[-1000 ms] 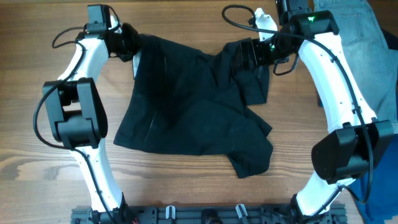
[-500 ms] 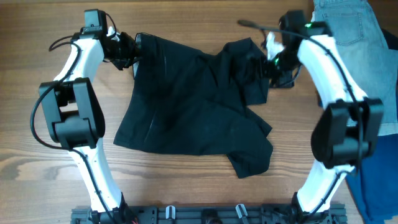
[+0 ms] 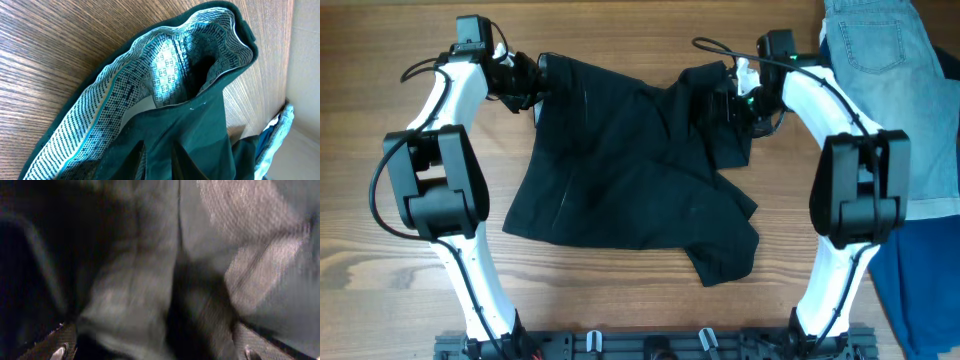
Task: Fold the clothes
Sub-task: 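Pull the waistband corners apart with both grippers to spread the top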
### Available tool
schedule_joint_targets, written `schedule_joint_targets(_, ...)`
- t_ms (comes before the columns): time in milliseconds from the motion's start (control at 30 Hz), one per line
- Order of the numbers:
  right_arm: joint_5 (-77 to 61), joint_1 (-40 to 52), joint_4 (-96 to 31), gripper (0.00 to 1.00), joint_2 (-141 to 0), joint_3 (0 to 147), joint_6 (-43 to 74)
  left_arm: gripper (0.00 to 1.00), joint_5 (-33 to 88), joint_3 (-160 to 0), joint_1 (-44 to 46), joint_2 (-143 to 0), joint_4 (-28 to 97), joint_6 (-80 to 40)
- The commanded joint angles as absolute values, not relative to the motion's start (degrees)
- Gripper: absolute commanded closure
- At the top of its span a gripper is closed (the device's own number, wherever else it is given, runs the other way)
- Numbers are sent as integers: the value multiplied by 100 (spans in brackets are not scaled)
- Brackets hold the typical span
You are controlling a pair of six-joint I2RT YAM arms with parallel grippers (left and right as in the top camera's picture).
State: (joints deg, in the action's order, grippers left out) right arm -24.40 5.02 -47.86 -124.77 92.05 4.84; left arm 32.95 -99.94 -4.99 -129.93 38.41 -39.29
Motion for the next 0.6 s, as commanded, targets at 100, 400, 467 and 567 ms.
schedule_joint_targets(100,-2552,467,-3566,4,-12870,9201,1048,83,3483,-10057,-515,-13076,3846,-3793)
schedule_joint_targets(400,-2965,462,-2740,95,-12870,9258,1503,85,3514,-10057,-517,-13076,3841,-3791)
schedule_joint_targets(467,-2965,462,-2823,96,-12870,9258,1498,85,3514,-10057,-517,-13076,3839,-3793)
schedule_joint_targets(567,-2965,462,-2985,96,-12868,9258,1487,85,3514,-10057,-517,-13076,3839,-3793)
